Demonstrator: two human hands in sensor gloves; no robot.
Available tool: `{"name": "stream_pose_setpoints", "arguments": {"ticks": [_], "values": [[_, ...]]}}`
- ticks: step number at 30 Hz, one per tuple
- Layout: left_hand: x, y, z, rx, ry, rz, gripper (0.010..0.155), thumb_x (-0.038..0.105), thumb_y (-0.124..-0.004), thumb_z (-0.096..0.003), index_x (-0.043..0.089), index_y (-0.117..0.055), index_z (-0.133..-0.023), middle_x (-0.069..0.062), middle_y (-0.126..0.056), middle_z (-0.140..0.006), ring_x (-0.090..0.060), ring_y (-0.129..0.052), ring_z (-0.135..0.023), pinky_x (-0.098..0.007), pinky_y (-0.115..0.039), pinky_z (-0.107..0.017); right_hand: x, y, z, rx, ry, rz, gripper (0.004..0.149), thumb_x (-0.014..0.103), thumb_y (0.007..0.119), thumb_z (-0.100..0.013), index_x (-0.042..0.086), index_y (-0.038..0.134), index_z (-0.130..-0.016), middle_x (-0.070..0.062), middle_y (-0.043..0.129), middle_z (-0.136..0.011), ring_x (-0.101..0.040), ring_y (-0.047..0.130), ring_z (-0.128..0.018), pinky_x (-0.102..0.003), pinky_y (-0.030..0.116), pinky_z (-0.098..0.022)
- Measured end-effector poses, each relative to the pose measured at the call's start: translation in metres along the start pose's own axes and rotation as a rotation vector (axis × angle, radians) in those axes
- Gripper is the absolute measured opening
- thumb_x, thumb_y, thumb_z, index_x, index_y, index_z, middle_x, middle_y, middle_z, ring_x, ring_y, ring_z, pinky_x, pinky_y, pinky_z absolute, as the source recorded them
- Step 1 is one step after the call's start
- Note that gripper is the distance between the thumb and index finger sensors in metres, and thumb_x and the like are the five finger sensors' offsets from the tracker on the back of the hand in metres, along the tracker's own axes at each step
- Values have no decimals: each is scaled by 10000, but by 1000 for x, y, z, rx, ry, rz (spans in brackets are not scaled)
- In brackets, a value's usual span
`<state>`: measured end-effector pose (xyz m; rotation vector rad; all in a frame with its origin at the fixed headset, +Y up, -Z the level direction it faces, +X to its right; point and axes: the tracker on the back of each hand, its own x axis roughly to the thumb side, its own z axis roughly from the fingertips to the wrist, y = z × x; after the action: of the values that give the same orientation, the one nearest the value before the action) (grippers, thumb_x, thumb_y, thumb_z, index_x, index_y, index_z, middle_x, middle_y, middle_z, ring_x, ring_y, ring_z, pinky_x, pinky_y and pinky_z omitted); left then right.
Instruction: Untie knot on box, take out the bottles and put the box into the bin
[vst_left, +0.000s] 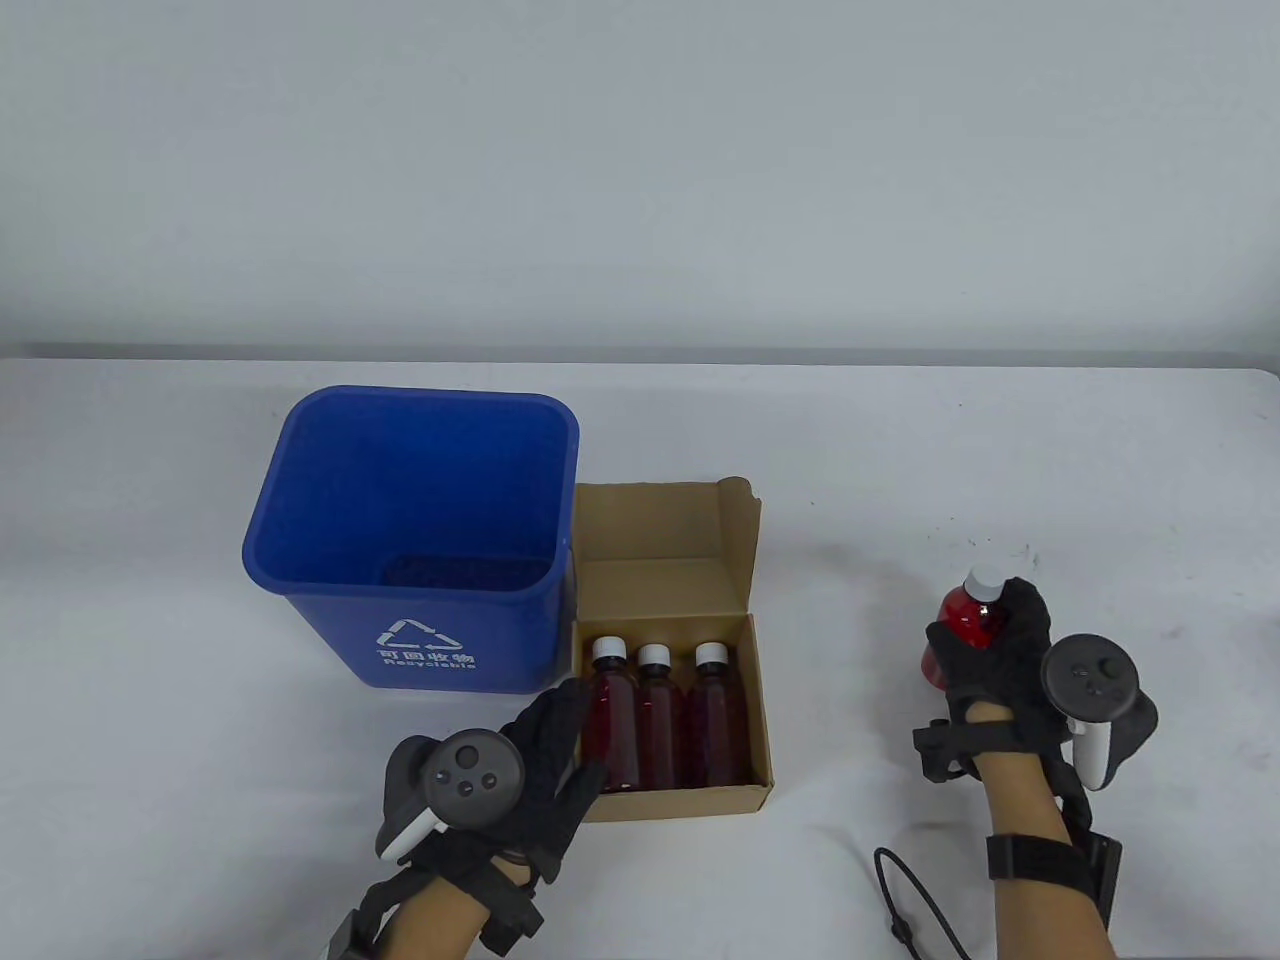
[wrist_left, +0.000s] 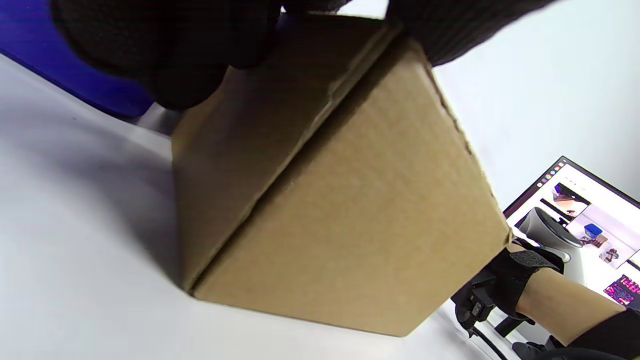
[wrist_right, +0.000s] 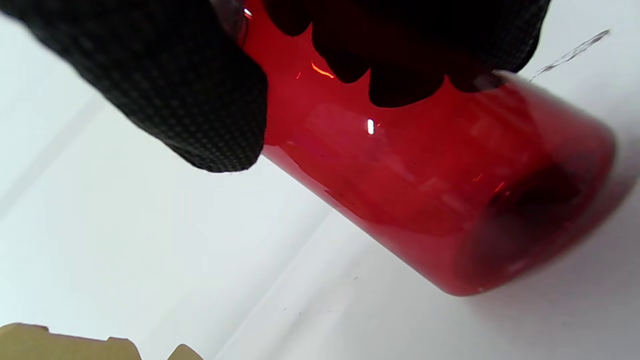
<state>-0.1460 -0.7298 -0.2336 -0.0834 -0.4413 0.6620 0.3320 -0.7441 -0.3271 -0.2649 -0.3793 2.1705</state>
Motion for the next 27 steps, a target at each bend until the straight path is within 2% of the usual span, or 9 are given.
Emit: {"name": "stream_pose_setpoints", "arguments": {"ticks": [5,21,24,27], "values": [[0,0,0,0,0,2,793,494,-641,-516,131,-277,-1120,-236,-455,-1093,-553,-741,-789,-633,-667,-581,-3,-1,0,8,2,6,872,375,932,-421,130,311,-981,-93,487,-1001,-435,711,-897,-601,651,-618],[-1,1,0,-3,2,9,793,495,-639,-515,138,-273,-1120,-235,-455,-1094,-554,-739,-791,-634,-667,-581,-15,-11,1,16,25,-4,870,334,928,-423,174,284,-985,-70,432,-1038,-454,654,-930,-625,609,-630],[-1,1,0,-3,1,10,792,493,-640,-516,135,-275,-1120,-236,-456,-1093,-555,-739,-790,-634,-666,-580,-8,-20,5,-1,13,-41,920,346,907,-439,131,212,-1002,-117,326,-1062,-492,589,-943,-655,558,-634],[0,1,0,-6,1,8,793,492,-640,-516,133,-273,-1120,-240,-453,-1092,-553,-738,-792,-634,-666,-581,15,-38,16,-74,-70,-67,948,367,889,-453,97,168,-1008,-153,267,-1061,-529,506,-946,-680,501,-632]]}}
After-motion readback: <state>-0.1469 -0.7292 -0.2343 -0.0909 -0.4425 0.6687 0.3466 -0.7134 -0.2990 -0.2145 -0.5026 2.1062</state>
